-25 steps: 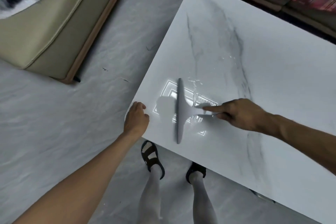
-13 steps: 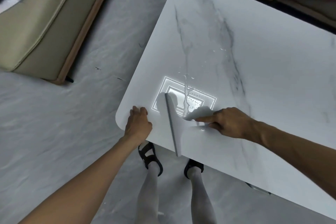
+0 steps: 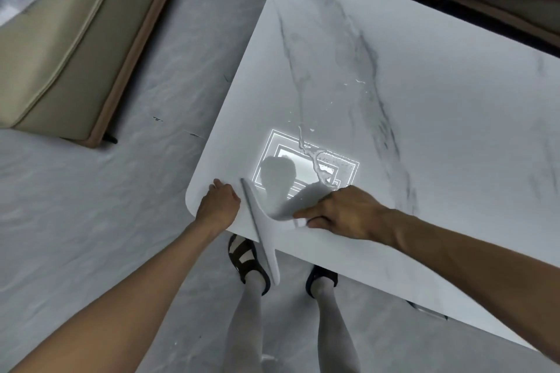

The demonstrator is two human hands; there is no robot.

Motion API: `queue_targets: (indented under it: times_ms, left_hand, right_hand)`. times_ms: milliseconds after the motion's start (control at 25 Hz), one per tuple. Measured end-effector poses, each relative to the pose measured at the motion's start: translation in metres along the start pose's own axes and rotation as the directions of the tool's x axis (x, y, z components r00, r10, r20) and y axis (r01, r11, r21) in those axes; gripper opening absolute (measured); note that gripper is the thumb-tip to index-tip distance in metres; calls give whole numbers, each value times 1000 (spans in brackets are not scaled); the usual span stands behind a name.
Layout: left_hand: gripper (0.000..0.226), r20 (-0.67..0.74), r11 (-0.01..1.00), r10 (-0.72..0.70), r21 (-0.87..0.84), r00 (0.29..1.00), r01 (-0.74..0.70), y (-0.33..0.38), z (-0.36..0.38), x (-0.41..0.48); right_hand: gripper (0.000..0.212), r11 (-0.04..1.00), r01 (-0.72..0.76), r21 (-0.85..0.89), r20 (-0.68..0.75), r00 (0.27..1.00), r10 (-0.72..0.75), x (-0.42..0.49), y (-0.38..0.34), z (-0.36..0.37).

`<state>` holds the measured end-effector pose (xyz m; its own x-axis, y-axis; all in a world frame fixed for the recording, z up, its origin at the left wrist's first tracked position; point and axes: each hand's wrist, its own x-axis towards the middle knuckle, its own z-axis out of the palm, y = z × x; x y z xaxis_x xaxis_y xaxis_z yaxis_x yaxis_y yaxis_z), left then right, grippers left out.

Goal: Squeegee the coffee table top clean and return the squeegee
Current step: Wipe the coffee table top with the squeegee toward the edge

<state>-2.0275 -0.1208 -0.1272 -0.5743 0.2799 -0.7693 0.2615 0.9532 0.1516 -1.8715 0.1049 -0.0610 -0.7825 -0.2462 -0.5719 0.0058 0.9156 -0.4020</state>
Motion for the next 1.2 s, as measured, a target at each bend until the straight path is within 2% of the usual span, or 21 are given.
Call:
queue_targets:
  times_ms: [160, 280, 440, 600, 680, 720, 800, 920, 1040, 1120, 1200]
  left_hand:
    - [29, -112, 998, 55, 27, 992, -52, 7, 4, -9]
    - [25, -152, 991, 128, 45, 980, -123, 33, 17, -21]
    - [27, -24, 989, 142, 44, 990, -141, 73, 38, -27]
    - [36, 164, 994, 61, 85, 985, -76, 85, 39, -19]
    - [28, 92, 988, 73, 128, 993, -84, 83, 32, -20]
    - [21, -7, 989, 85, 124, 996, -84, 79, 28, -21]
    - [27, -192, 997, 39, 76, 981, -24, 65, 14, -26]
    - [36, -335, 993, -112, -62, 936, 97, 32, -4, -30]
    - [41, -405, 959, -231, -248, 885, 137, -5, -16, -29]
    - [31, -412, 937, -284, -309, 866, 161, -31, -24, -24]
    - [23, -377, 925, -294, -345, 878, 161, -48, -28, -19]
  right_hand:
    - [38, 1000, 3, -15, -34, 999, -4, -4, 4, 20]
    - [40, 996, -91, 22, -51, 994, 92, -45, 47, 17]
    - [37, 954, -298, 13, -5, 954, 298, -112, 104, 13]
    - [33, 901, -433, -22, -29, 901, 433, -155, 135, 10]
    - [33, 896, -443, -30, -73, 895, 440, -166, 135, 9]
    - [34, 903, -430, -19, -88, 900, 427, -166, 130, 8]
    - [34, 934, -358, 12, -97, 929, 357, -145, 112, 4]
    - [36, 988, -144, 52, -63, 987, 147, -72, 61, 1]
    - [36, 998, 9, 66, -10, 1000, -8, 17, 1, 1]
    - [37, 997, 67, 33, 18, 998, -68, 65, -33, 1]
    - [38, 996, 85, 12, 16, 996, -86, 94, -47, 1]
